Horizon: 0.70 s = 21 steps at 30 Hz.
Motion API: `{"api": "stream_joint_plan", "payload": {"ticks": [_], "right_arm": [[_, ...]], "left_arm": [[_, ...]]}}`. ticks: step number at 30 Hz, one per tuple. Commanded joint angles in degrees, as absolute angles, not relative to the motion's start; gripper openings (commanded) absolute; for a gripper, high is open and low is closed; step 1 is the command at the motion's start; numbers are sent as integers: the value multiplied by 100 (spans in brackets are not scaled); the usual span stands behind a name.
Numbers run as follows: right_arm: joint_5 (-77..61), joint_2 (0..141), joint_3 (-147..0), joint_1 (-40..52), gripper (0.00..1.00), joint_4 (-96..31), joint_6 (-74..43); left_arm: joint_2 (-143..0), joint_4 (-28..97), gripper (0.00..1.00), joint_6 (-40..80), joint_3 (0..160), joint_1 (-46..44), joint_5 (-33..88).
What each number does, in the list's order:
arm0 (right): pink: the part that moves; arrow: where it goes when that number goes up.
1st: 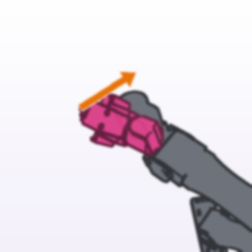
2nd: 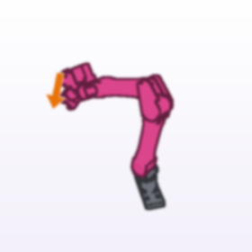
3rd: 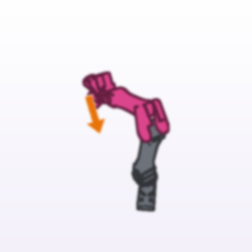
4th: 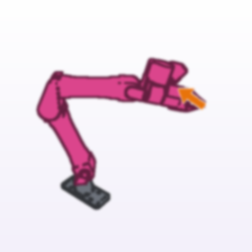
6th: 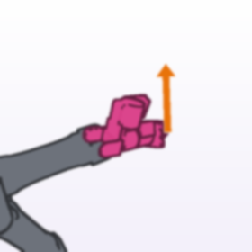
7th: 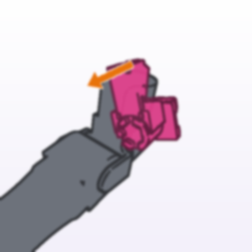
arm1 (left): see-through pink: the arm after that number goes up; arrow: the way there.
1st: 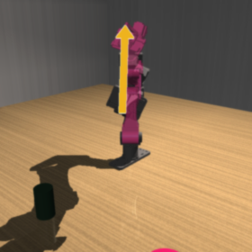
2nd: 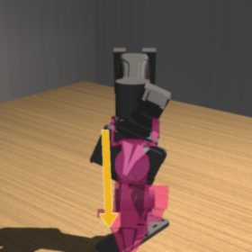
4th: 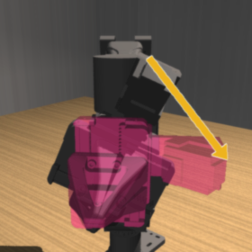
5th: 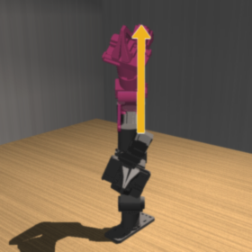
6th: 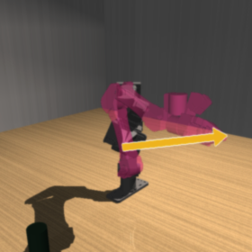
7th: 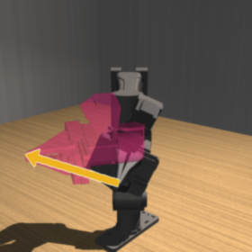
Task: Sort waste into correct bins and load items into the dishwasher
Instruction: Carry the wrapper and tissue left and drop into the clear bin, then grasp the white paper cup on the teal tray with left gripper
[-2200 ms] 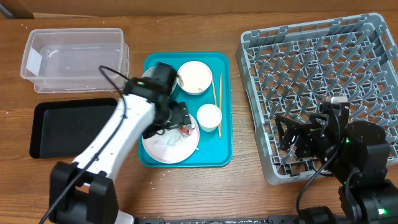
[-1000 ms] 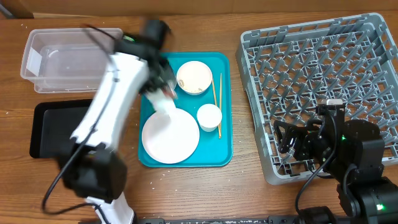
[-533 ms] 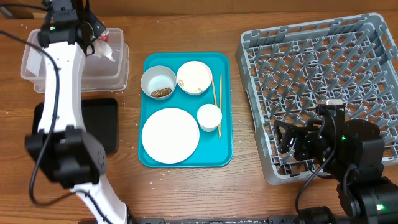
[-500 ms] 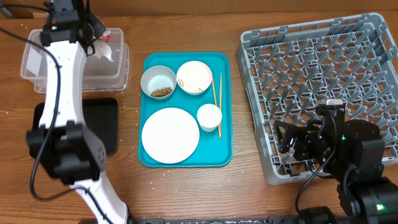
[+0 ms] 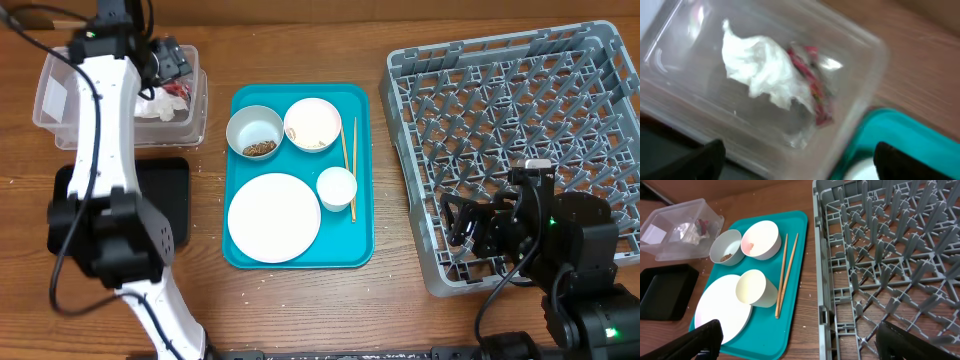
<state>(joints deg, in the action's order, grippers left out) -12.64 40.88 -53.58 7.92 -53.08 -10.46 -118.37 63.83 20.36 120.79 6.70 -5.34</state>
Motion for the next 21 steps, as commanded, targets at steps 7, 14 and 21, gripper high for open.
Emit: {"api": "stream_joint_plan", "payload": {"ticks": [7,14,21], "right_arm": [[-1249,4069,-5492,808,100,-5264,-1017],[-1249,4069,-5492,808,100,-5297,-1017],[-1245,4069,-5481,808,100,-5369,-1017]], "left_arm": [[-11037,8534,89,792,11878,-1389,1188],[-11487,7931,69,598,10790,-2390,1173],[-12011,7487,63,593,10381,-2630,1164]]}}
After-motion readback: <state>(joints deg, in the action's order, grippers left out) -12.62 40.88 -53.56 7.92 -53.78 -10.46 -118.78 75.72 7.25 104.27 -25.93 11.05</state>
